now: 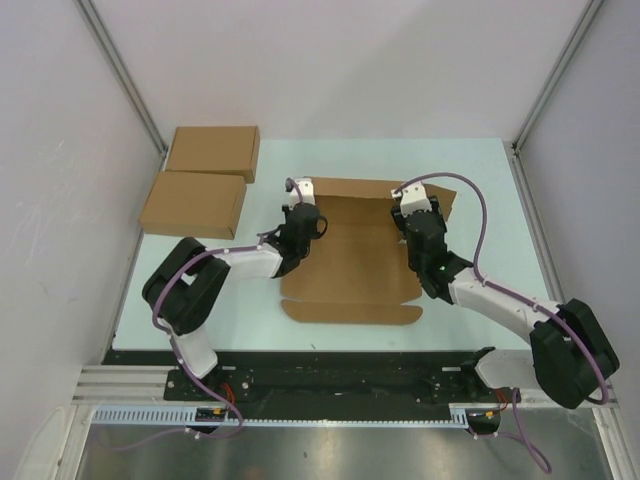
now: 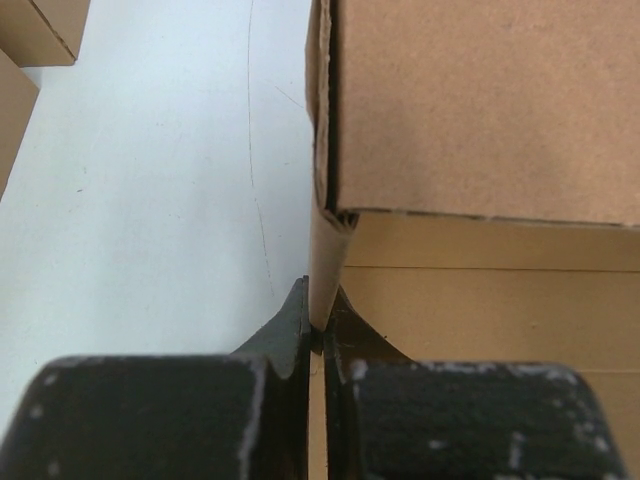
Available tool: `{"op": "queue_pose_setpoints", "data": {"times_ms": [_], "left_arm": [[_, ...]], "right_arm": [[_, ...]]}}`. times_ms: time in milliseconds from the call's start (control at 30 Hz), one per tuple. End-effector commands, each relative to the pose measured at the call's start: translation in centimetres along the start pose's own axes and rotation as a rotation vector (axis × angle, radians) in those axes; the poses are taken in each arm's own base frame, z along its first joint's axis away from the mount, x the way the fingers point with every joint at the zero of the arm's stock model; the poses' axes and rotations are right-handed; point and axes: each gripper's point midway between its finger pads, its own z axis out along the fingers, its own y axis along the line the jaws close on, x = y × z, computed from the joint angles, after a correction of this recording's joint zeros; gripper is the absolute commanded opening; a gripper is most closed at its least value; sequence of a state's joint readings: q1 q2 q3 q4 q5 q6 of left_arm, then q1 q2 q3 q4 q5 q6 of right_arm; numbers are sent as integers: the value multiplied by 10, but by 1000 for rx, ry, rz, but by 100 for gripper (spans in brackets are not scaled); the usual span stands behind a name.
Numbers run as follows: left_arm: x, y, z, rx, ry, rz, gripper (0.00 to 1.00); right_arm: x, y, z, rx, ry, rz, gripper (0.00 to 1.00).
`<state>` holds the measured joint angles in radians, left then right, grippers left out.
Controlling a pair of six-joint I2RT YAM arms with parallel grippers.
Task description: Fold the paper box
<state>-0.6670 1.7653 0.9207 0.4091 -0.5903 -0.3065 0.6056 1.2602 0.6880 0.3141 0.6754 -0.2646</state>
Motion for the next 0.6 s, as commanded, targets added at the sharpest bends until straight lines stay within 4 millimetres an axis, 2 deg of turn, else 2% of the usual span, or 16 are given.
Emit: {"op": "queue_pose_setpoints", "data": {"times_ms": [0, 67, 167, 400, 567], "left_arm": [[-20, -5, 6, 13, -34, -22, 0], [-17, -5, 7, 15, -23, -18, 0], [-18, -5, 8, 19, -23, -21, 0], [-18, -5, 9, 19, -19, -17, 0], [-17, -5, 9, 19, -15, -14, 0]], "right_arm": [[-22, -15, 11, 75, -84, -18, 54], [-24, -14, 17, 64, -85, 9, 52], [-13, -8, 25, 38, -52, 38, 48], [-6, 4, 32, -43, -24, 155, 27], [-4, 12, 32, -96, -11, 250, 18]]}}
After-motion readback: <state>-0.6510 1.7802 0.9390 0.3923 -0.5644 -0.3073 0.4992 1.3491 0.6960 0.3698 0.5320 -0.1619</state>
